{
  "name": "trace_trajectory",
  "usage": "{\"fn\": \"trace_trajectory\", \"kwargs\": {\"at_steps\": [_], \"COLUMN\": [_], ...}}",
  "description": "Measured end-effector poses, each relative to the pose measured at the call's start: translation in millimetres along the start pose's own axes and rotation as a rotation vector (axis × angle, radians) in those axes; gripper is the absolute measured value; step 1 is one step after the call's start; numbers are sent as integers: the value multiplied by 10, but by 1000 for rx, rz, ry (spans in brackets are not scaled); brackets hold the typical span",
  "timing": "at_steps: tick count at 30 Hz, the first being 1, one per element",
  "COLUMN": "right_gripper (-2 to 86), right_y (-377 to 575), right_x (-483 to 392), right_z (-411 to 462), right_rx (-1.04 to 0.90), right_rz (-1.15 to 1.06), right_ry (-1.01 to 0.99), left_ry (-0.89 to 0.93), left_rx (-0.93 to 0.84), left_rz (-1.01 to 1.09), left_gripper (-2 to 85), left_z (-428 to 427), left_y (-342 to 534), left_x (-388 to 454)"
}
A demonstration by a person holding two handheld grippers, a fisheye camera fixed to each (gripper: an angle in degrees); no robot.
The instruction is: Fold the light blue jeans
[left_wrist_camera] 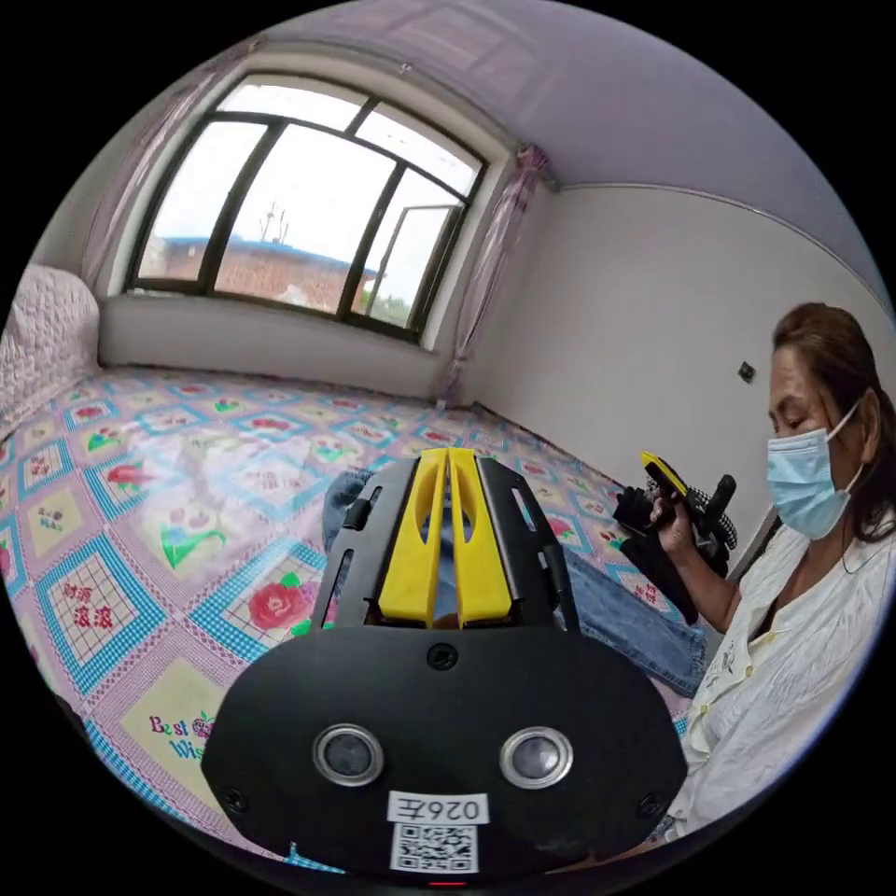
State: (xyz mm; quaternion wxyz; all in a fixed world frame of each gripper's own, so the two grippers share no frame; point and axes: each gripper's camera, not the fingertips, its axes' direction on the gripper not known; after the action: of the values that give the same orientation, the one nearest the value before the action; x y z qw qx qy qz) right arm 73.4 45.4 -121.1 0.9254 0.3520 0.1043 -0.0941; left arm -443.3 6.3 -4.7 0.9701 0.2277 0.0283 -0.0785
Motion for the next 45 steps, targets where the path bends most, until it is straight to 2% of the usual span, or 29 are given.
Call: {"fn": "trace_trajectory", "kwargs": {"at_steps": [2,3,4,6,7,9,11,15,17,21,22,23,25,30,34,39,43,45], "right_gripper": [-10,-10,-10,-10,-10,-10,-9,-9,-9,-9,-9,-9,-10,-11,-12,-12,-3,28], "right_y": [-125,-196,-232,-303,-285,-130,41,563,751,1013,1027,1043,1062,1315,1423,1292,1079,966], "right_x": [-42,-74,-89,-143,-162,-253,-416,-1067,-1408,-2188,-2285,-2478,-2811,-3764,-3846,-3943,-3938,-4061], "right_z": [-496,-692,-754,-811,-805,-693,-550,-303,-239,-305,-323,-347,-368,-455,-836,-1127,-1348,-1415], "right_rx": [122,123,98,-64,-84,-162,-250,-475,-580,-719,-728,-751,-780,-967,-910,-940,-848,-803], "right_rz": [-32,-45,-44,-10,0,88,130,172,174,150,148,140,91,-128,-64,-64,-17,-45], "right_ry": [6,-21,-43,-160,-205,-450,-604,-762,-859,-976,-981,-986,-994,-900,-801,-649,-620,-663], "left_ry": [7,8,2,30,46,38,-41,-210,-287,-262,-258,-255,-224,-136,-85,-63,-107,-128], "left_rx": [179,231,323,342,259,42,-234,-443,-552,-716,-782,-703,-717,-863,-899,-737,-610,-555], "left_rz": [118,132,142,151,142,80,-3,-122,-271,-483,-502,-488,-485,-322,-224,-340,-387,-399], "left_gripper": [-10,-10,-10,-10,-10,-10,-10,-9,-9,-9,-9,-10,-10,-9,-8,-8,-9,-10], "left_z": [-691,-848,-1099,-1317,-1344,-1247,-1045,-1036,-1184,-1394,-1420,-1545,-1633,-1778,-2197,-2862,-3144,-3161], "left_y": [-77,-61,-1,87,133,241,570,1370,1961,2738,2932,3003,3057,3005,2912,2728,2480,2371], "left_x": [551,669,850,1008,1039,1016,979,935,841,759,787,861,911,979,955,648,347,240]}}
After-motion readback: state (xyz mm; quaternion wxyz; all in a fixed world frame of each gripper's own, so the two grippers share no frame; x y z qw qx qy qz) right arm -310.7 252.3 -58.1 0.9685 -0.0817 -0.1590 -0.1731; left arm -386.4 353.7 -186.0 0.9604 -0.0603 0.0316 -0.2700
